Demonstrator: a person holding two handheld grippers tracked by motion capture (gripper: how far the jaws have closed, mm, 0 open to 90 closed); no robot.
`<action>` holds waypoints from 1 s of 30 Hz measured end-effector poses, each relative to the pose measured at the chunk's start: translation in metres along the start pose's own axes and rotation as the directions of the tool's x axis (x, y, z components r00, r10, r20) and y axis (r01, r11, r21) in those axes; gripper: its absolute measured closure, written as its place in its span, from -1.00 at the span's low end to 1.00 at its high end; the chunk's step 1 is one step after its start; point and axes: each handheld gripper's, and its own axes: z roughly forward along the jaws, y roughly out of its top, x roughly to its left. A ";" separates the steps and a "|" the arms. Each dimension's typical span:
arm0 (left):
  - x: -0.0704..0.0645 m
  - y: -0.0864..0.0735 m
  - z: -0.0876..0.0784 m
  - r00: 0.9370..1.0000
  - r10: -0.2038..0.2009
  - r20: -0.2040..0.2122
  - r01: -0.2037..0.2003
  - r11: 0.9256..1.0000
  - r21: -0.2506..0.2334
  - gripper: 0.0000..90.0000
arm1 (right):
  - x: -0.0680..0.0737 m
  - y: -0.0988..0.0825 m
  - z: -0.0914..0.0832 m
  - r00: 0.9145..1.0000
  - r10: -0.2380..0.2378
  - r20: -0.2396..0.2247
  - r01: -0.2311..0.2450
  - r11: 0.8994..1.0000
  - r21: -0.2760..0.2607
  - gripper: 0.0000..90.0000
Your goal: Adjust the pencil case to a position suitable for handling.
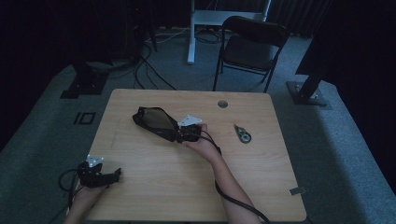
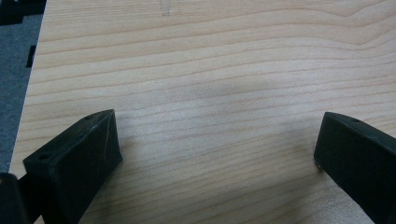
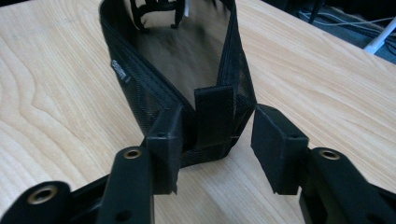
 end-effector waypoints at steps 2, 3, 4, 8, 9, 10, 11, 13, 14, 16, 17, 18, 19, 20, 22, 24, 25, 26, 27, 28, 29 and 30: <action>0.000 0.000 0.000 1.000 0.000 0.000 0.000 1.000 0.000 -0.99 | -0.001 0.000 0.003 1.000 0.002 0.000 -0.002 1.000 0.000 0.27; 0.000 0.000 0.000 1.000 0.000 0.000 0.000 1.000 0.000 -0.99 | -0.001 0.000 0.005 1.000 0.001 0.006 -0.001 1.000 -0.002 0.34; 0.000 0.000 0.000 1.000 0.000 0.000 0.000 1.000 0.000 -0.99 | -0.002 0.000 0.006 1.000 0.001 0.007 -0.001 1.000 -0.005 0.39; 0.000 0.000 0.000 1.000 0.000 0.000 0.000 1.000 0.000 -0.99 | -0.002 0.000 0.007 1.000 -0.004 0.000 0.004 1.000 0.006 0.62; 0.000 0.000 0.000 1.000 0.000 0.000 0.000 1.000 0.000 -0.99 | -0.001 0.000 0.007 1.000 -0.007 -0.007 0.007 1.000 0.009 0.62; 0.000 0.000 0.000 1.000 0.000 0.000 0.000 1.000 0.000 -0.99 | -0.001 0.000 0.006 1.000 -0.006 -0.019 0.006 1.000 0.007 0.63; 0.000 0.000 0.000 1.000 0.000 0.000 0.000 1.000 0.000 -0.99 | -0.001 0.000 0.006 1.000 -0.011 -0.026 0.011 1.000 0.007 0.63; 0.000 0.000 0.000 1.000 0.000 0.000 0.000 1.000 0.000 -0.99 | 0.000 -0.001 0.004 0.999 -0.028 -0.024 0.029 1.000 0.013 0.63; 0.000 0.000 0.000 1.000 0.000 0.000 0.000 1.000 0.000 -0.99 | 0.000 -0.001 0.003 0.999 -0.033 -0.029 0.033 0.999 0.014 0.63; 0.000 0.000 0.000 1.000 0.000 0.000 0.000 1.000 0.000 -0.99 | 0.000 -0.003 0.000 0.999 -0.033 -0.030 0.033 0.999 0.010 0.63; 0.000 0.000 0.000 1.000 0.000 0.000 0.000 1.000 0.000 -0.99 | -0.001 -0.004 -0.002 0.999 -0.033 -0.032 0.033 0.999 0.008 0.63; 0.000 0.000 0.000 1.000 0.000 0.000 0.000 1.000 0.000 -0.99 | -0.001 -0.005 -0.004 0.999 -0.030 -0.029 0.031 1.000 0.007 0.63; 0.000 0.000 0.000 1.000 0.000 0.000 0.000 1.000 0.000 -0.99 | -0.002 -0.007 -0.005 0.999 -0.026 -0.027 0.026 1.000 0.007 0.63; 0.000 0.000 0.000 1.000 0.000 0.000 0.000 1.000 0.000 -0.99 | -0.002 -0.007 -0.005 0.999 -0.026 -0.027 0.026 1.000 0.007 0.63; 0.000 0.000 0.000 1.000 0.000 0.000 0.000 1.000 0.000 -0.99 | -0.005 -0.012 -0.010 1.000 -0.010 -0.020 0.010 1.000 0.004 0.63; 0.000 0.000 0.000 1.000 0.000 0.000 0.000 1.000 0.000 -0.99 | -0.007 -0.017 -0.013 1.000 -0.003 -0.014 0.003 1.000 -0.001 0.63; 0.000 0.000 0.000 1.000 0.000 0.000 0.000 1.000 0.000 -0.99 | -0.007 -0.019 -0.016 1.000 0.001 -0.012 -0.001 1.000 0.000 0.63; 0.000 0.000 0.000 1.000 0.000 0.000 0.000 1.000 0.000 -0.99 | -0.008 -0.020 -0.018 1.000 0.000 -0.010 0.000 1.000 -0.004 0.63; 0.000 0.000 0.000 1.000 0.000 0.000 0.000 1.000 0.000 -0.99 | -0.009 -0.022 -0.021 1.000 0.000 -0.005 0.000 1.000 -0.007 0.63; 0.000 0.000 0.000 1.000 0.000 0.000 0.000 1.000 0.000 -0.99 | -0.010 -0.024 -0.024 1.000 0.004 -0.003 -0.004 1.000 -0.004 0.63; 0.000 0.000 0.000 1.000 0.000 0.000 0.000 1.000 0.000 -0.99 | -0.011 -0.025 -0.026 1.000 0.004 0.000 -0.004 1.000 -0.006 0.63; 0.000 0.000 0.000 1.000 0.000 0.000 0.000 1.000 0.000 -0.99 | -0.012 -0.026 -0.028 1.000 0.006 0.004 -0.006 1.000 -0.006 0.63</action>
